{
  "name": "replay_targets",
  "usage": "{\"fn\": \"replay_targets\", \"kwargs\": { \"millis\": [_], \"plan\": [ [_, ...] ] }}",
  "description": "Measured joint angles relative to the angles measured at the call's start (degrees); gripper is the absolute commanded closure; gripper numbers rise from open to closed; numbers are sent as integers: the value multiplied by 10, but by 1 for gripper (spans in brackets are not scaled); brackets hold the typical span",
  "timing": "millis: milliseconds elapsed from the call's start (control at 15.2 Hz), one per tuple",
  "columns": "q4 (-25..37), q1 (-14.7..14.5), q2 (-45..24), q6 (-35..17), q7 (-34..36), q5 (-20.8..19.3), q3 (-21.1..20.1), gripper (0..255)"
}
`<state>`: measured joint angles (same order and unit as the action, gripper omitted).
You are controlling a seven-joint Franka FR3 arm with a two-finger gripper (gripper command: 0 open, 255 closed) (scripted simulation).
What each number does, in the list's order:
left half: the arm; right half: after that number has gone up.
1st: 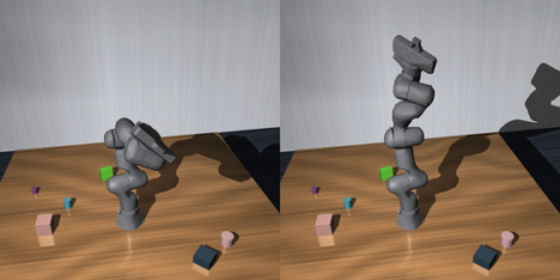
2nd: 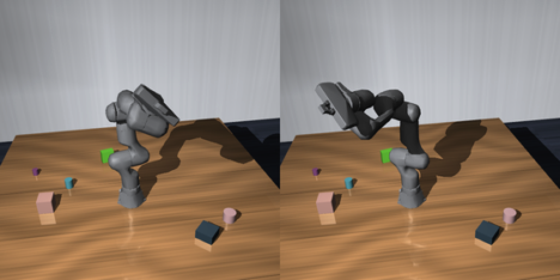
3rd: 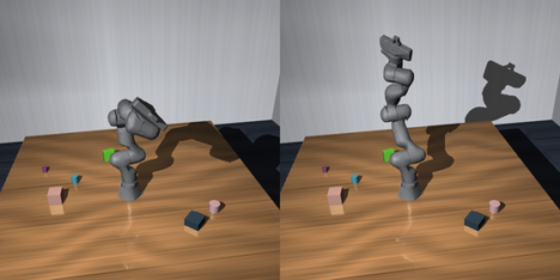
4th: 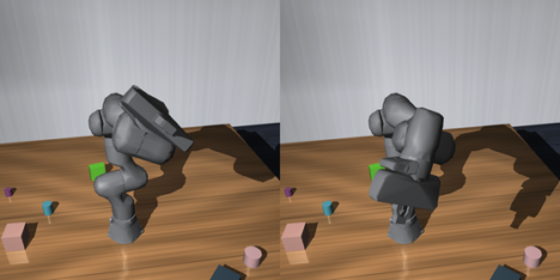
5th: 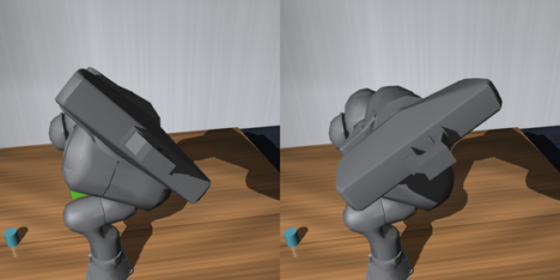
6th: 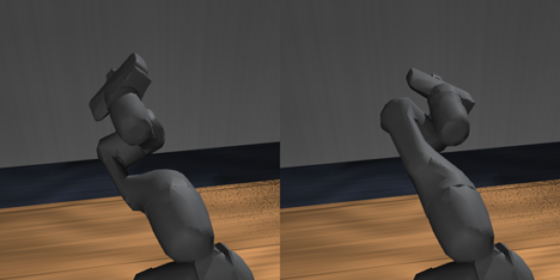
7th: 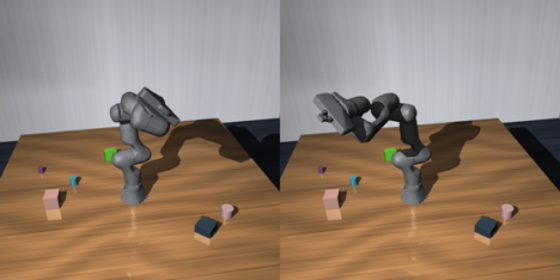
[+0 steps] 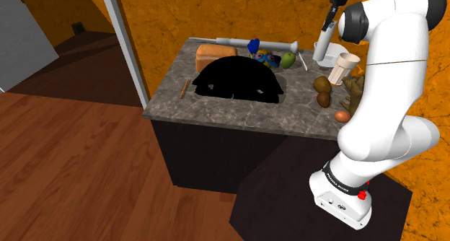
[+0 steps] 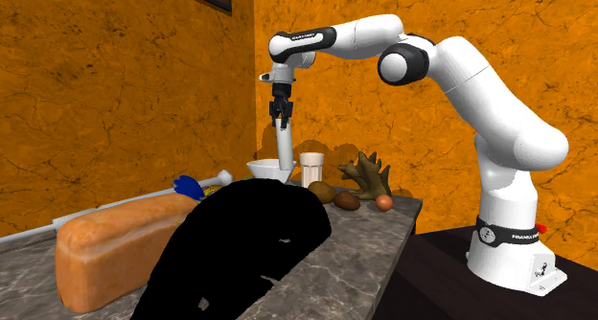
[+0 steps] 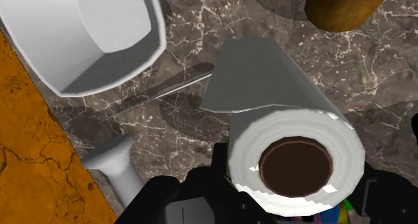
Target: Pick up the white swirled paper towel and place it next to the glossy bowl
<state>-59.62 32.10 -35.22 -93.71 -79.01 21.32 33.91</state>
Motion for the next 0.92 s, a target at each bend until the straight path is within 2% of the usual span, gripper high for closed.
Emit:
{"fn": "replay_targets", "kwargs": {
  "millis": [198, 924],
  "plan": [
    [-42, -12, 9, -31, -5, -3, 2, 255],
    [-133, -31, 12, -114, -16, 0, 0, 255]
  ]
}}
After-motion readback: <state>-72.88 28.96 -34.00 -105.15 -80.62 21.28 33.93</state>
